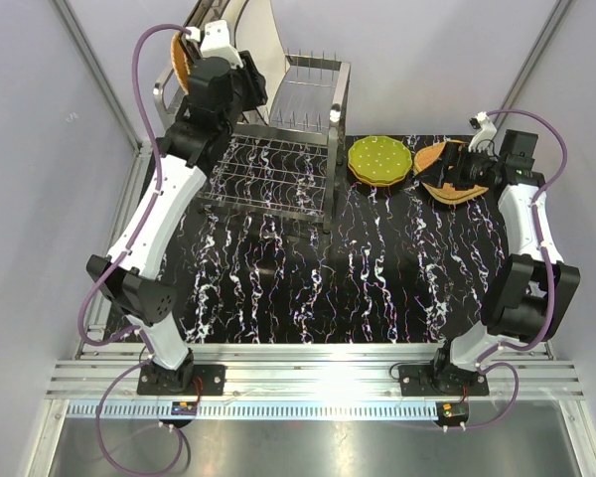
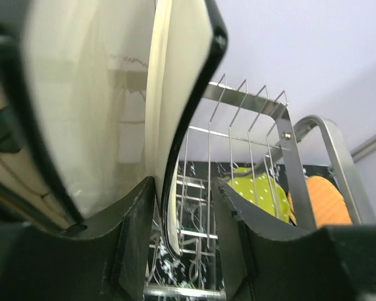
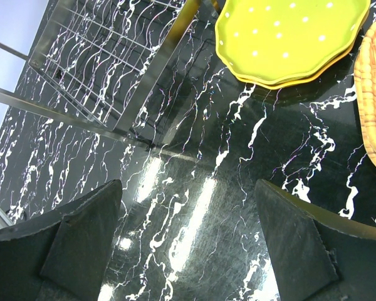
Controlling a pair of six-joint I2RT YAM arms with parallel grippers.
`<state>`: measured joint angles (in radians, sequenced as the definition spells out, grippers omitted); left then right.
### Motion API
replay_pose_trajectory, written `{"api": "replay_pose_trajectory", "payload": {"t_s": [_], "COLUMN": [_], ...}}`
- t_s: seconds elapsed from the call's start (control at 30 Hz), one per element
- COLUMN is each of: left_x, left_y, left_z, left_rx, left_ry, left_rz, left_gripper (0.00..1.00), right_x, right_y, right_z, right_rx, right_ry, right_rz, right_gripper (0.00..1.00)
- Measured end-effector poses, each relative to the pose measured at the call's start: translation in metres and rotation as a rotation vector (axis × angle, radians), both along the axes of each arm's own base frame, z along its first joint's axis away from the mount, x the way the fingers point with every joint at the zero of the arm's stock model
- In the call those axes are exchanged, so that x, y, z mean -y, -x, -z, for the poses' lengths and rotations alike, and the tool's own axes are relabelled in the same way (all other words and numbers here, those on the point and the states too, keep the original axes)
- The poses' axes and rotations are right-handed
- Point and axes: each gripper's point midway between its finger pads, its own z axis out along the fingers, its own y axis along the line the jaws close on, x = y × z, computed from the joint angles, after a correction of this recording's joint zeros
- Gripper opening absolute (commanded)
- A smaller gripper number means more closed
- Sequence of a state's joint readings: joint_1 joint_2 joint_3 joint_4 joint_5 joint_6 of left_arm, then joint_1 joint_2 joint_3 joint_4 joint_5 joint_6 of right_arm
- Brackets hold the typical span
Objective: Unload the plates from the dish rack
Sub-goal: Grab a plate with the left arm
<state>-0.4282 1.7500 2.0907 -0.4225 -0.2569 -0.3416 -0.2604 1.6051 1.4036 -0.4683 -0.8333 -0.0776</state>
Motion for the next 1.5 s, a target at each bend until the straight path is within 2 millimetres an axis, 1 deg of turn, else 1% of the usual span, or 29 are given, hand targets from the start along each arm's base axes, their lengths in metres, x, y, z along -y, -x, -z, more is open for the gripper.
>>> {"api": "replay_pose_trajectory", "payload": {"t_s": [0.2, 0.47, 0.67, 0.87, 1.0, 1.17, 1.3, 1.37, 1.4, 1.5], "left_x": [0.000, -0.005, -0.003, -0.006, -0.009, -0.007, -0.004, -0.001, 0.000, 0.006], "left_y": [-0.012, -0.020, -0.024, -0.029, -0.031, -0.031, -0.027, -0.027, -0.026, -0.025], "left_z": [0.000, -0.010, -0.015, -0.014, -0.012, -0.012, -0.006, 0.002, 0.007, 0.026], "left_rx": [0.067, 0.149, 0.177, 0.197, 0.216, 0.238, 0.234, 0.220, 0.210, 0.178], "left_ry": [-0.059, -0.065, -0.059, -0.065, -0.066, -0.056, -0.055, -0.057, -0.059, -0.070], "left_rz": [-0.027, -0.076, -0.080, -0.097, -0.109, -0.094, -0.064, -0.049, -0.038, 0.002], "left_gripper": [0.44, 0.45, 0.45, 0.38, 0.37, 0.49, 0.53, 0.54, 0.57, 0.60], "right_x": [0.000, -0.001, -0.001, -0.001, -0.001, -0.001, -0.001, -0.001, -0.002, -0.002], "right_y": [0.000, 0.000, 0.000, 0.000, 0.000, 0.000, -0.001, -0.001, -0.001, -0.001], "right_z": [0.000, 0.000, -0.001, -0.001, -0.001, -0.001, -0.002, -0.002, -0.003, -0.004], "right_rx": [-0.004, -0.009, -0.014, -0.017, -0.017, -0.013, -0.010, -0.011, -0.011, -0.009], "right_ry": [-0.004, -0.011, -0.018, -0.021, -0.023, -0.022, -0.023, -0.026, -0.028, -0.032], "right_rz": [0.003, 0.006, 0.010, 0.012, 0.013, 0.014, 0.014, 0.014, 0.013, 0.011], "right_gripper": [0.94, 0.94, 0.94, 0.94, 0.95, 0.95, 0.95, 0.95, 0.95, 0.95]}}
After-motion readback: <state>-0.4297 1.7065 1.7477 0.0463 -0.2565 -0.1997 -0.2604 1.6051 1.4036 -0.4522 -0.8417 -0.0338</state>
